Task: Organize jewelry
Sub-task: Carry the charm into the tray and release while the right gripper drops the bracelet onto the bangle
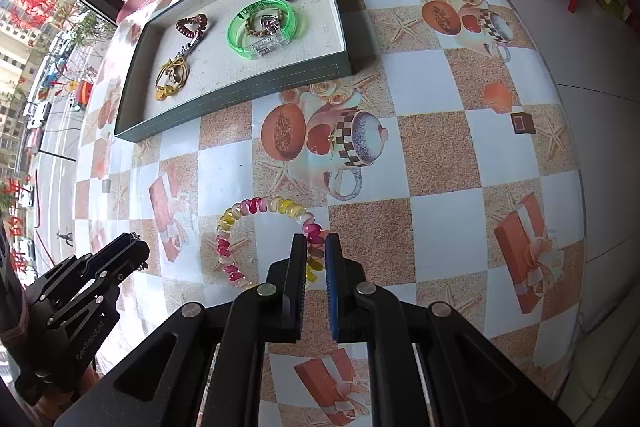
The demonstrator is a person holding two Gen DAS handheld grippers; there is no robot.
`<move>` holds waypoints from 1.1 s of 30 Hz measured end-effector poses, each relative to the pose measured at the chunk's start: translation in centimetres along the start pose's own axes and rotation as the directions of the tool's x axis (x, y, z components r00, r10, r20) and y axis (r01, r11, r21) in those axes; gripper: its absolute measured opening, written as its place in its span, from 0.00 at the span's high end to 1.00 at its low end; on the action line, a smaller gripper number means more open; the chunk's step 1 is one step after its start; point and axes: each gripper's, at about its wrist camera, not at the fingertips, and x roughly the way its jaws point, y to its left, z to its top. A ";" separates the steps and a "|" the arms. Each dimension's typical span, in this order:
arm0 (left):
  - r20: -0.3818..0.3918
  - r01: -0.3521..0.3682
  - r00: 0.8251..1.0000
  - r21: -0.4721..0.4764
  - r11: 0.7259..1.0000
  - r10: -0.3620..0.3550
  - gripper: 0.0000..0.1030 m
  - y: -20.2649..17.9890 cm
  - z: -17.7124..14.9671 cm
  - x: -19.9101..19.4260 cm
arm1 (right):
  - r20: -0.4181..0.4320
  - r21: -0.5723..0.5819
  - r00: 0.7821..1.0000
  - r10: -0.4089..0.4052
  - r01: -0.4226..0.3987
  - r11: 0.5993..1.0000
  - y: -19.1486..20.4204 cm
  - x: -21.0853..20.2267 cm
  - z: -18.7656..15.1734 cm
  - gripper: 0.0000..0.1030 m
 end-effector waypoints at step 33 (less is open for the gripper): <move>0.156 -0.078 0.983 -0.128 0.989 0.098 0.69 4.9 14.9 0.1 | 0.117 -0.005 0.989 0.095 -0.095 0.995 3.3 -0.8 15.9 0.91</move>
